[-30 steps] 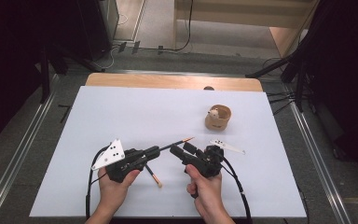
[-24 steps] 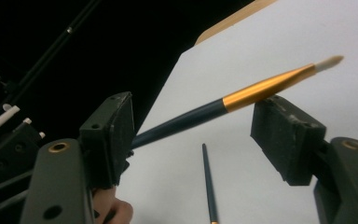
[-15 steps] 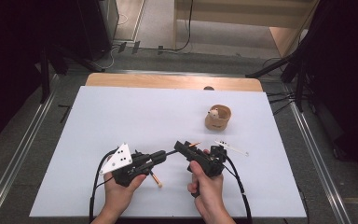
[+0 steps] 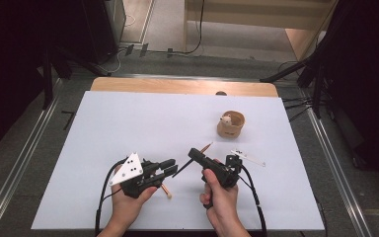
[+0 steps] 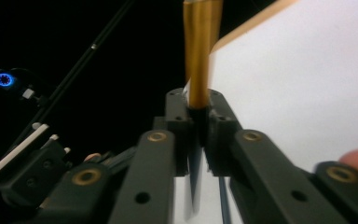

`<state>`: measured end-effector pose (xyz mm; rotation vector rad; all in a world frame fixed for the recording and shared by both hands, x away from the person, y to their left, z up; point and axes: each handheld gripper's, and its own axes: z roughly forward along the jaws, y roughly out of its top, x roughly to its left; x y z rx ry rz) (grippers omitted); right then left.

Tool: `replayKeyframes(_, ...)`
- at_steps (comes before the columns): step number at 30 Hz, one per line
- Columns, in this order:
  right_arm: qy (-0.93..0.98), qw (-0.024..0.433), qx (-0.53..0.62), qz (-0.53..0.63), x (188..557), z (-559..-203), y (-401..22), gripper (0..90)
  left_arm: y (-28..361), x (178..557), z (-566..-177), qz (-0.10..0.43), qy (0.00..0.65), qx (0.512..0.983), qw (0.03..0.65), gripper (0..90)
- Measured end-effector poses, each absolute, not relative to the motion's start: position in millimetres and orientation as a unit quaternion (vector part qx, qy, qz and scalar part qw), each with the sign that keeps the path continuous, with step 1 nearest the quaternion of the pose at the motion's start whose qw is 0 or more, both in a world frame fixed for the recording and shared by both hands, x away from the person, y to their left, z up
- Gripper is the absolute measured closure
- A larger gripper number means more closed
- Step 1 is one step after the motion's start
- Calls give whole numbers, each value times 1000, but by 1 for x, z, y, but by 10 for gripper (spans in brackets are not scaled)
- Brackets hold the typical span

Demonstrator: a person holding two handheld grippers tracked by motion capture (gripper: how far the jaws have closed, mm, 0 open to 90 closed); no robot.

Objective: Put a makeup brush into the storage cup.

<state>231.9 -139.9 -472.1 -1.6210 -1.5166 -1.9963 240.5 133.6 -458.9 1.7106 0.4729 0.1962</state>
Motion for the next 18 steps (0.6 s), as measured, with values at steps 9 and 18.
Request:
replayKeyframes(9, -539, 10, -524, -660, 232, -466, -148, 844, 147, 250, -458, 50, 223, 749, 621, 59)
replayKeyframes(18, -569, -66, -519, -635, 231, -458, -154, 843, 160, 256, -459, 50, 236, 758, 606, 0)
